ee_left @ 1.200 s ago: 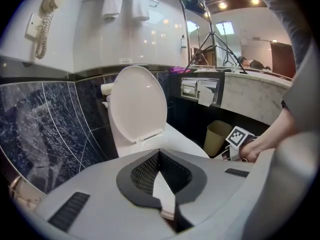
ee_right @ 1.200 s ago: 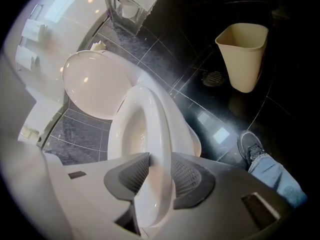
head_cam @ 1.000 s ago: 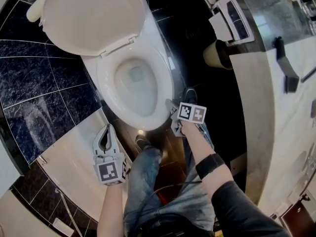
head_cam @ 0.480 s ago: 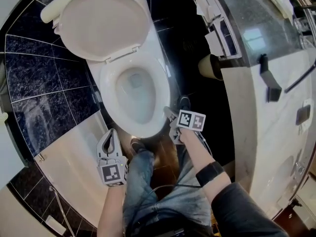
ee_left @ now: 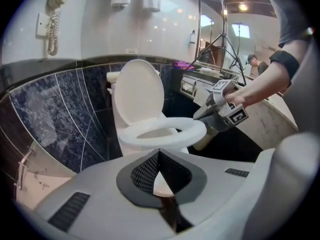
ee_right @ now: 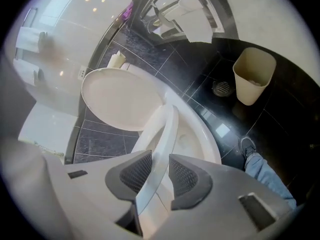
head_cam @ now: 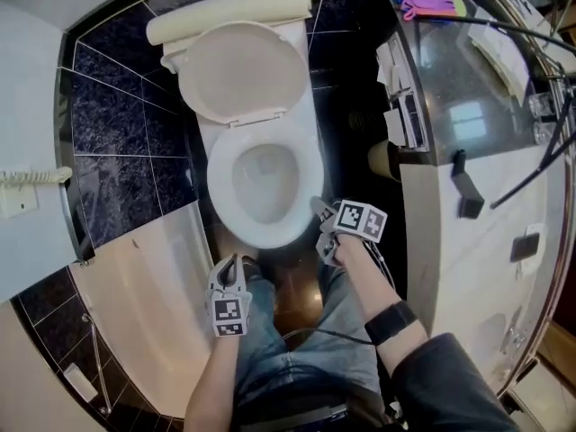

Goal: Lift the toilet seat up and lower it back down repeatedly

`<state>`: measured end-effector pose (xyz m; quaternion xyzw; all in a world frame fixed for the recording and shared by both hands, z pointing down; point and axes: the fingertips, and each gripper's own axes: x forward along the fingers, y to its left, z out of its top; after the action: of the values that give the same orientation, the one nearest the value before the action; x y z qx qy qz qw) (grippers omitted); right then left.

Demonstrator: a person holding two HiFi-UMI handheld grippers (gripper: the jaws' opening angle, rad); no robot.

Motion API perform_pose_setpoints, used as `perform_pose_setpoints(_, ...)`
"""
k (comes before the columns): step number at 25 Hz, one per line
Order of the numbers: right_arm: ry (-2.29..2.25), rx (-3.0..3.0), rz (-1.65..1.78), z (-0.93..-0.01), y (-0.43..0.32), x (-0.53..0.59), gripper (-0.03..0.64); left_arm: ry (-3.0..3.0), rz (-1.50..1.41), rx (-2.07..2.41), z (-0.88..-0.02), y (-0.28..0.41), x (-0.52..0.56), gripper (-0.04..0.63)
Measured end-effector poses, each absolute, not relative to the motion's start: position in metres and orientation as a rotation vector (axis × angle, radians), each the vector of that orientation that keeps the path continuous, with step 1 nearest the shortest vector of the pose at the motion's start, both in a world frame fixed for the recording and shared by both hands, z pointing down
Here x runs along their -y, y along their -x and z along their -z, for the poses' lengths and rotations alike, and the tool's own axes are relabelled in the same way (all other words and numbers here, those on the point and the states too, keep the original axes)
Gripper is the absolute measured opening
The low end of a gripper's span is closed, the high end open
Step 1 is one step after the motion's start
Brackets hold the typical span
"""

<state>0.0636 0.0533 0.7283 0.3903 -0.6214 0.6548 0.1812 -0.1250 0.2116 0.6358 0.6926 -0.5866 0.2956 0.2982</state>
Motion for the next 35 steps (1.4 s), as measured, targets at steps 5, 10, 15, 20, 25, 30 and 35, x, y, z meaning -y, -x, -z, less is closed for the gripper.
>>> perform_pose_setpoints(5, -1.070, 1.772, -1.834, -0.695, -0.053, -0.027, 0.133, -1.754, -0.722, 1.518, -0.654, 0.107, -0.193, -0.005)
perform_pose_setpoints(10, -1.043, 1.765, -1.826, -0.683, -0.047, -0.017, 0.133, -1.742, -0.639, 1.566, -0.643, 0.098, -0.146, -0.005)
perform_pose_setpoints(15, -1.022, 1.790, -1.825, -0.667, -0.041, -0.001, 0.135, -1.672, -0.583, 1.656, -0.629, 0.109, -0.120, -0.005)
perform_pose_setpoints(20, -1.023, 1.803, -1.846, -0.650, -0.037, 0.015, 0.137, -1.649, -0.544, 1.703, -0.607, 0.116, -0.095, -0.005)
perform_pose_setpoints(25, -0.975, 1.940, -1.751, -0.612, -0.029, 0.039, 0.083, -1.630, -0.513, 1.749, -0.588, 0.128, -0.068, -0.005)
perform_pose_setpoints(30, -0.970, 2.073, -1.508, -0.578, -0.040, 0.056, 0.016, -1.631, -0.481, 1.802, -0.567, 0.140, -0.033, -0.005)
perform_pose_setpoints(35, -0.934, 2.207, -1.308, -0.548, -0.045, 0.067, 0.015, -1.674, -0.496, 1.848, -0.546, 0.154, 0.008, -0.005)
